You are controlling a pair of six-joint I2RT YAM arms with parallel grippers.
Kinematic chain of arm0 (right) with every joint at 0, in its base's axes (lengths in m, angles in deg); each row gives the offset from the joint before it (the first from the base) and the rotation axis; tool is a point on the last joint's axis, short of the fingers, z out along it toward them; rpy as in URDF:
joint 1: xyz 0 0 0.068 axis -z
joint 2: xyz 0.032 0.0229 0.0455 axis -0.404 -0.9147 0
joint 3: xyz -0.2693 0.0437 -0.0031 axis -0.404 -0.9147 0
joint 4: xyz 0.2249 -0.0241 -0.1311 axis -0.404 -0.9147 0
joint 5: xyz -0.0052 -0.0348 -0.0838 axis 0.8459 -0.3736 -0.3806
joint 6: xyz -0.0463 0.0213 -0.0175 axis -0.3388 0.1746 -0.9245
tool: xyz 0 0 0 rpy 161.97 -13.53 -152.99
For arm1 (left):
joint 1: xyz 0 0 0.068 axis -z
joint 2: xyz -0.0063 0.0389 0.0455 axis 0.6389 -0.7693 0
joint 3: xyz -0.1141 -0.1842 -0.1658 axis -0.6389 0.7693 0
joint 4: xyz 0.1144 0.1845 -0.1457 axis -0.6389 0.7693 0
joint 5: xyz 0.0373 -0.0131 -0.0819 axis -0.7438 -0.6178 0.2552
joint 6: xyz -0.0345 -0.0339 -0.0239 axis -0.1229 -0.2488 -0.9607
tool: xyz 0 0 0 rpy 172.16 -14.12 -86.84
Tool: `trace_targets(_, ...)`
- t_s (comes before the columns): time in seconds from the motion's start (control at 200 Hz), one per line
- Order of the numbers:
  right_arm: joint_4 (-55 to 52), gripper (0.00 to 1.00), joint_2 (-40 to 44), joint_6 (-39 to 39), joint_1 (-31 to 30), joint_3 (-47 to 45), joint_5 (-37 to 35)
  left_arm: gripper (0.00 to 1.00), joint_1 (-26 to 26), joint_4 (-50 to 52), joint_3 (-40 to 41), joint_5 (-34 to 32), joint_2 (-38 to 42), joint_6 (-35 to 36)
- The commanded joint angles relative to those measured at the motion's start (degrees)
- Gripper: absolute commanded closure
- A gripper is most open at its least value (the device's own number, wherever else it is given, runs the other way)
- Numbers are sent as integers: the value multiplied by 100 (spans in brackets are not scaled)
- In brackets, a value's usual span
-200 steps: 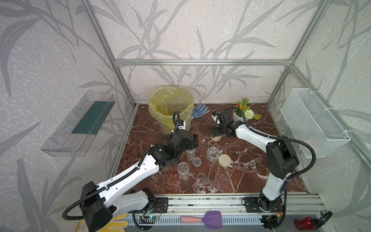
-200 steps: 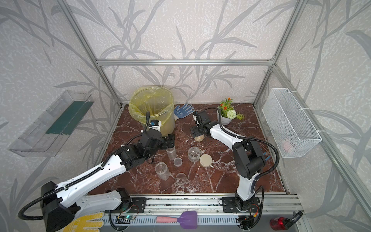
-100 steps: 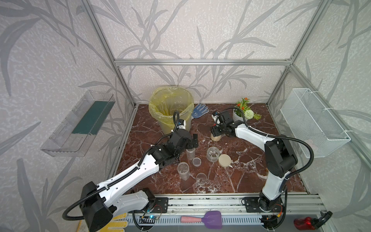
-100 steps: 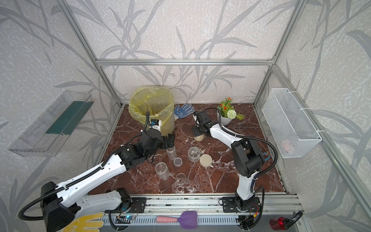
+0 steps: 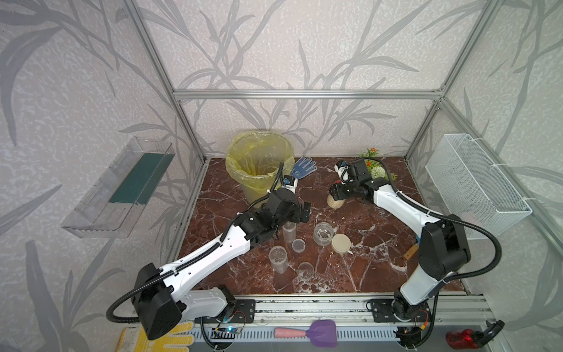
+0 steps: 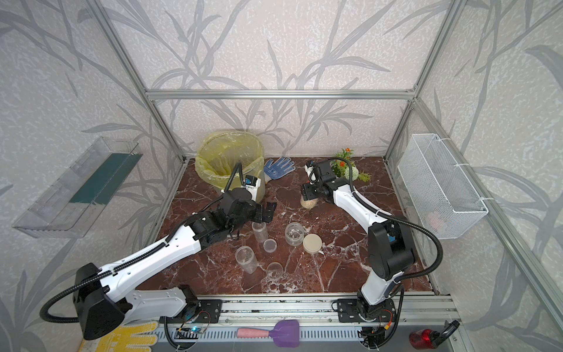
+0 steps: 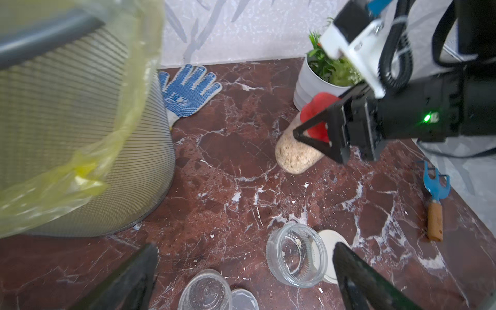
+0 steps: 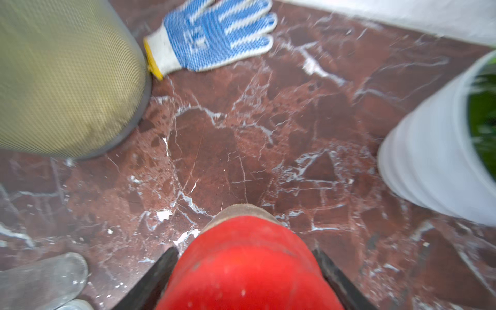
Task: Empty expired oatmeal from jars
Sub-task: Pick up the jar from the center of the board.
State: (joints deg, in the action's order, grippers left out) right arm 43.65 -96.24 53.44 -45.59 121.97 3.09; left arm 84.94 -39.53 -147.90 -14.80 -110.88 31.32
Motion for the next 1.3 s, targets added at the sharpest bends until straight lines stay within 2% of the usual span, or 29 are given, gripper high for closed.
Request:
trace_targets(0.0,-319,74,530,155,122,261,378,1,-15,-392,-183,862,-180,844)
trace_targets(0.21,-1223,75,1054,363,343,570,790,1,45,-38,-949,1677,-866,1511)
trace_targets(0.365,-1913,75,1398,443,405,839,1067,1,286,160,-1454,1688,-1300,2047)
trace_targets(0.545,-1950,75,1928,652,450,657,1263,1,424,420,-1940,1819,-1653,2420)
trace_targets(1.035,-2151,76,2239,981,506,736,2064,1,469,278,-2021,1813,-1803,2722)
trace_targets(1.295,-2171,76,2398,1062,526,709,2257,1,471,271,-2110,1815,-1890,2907)
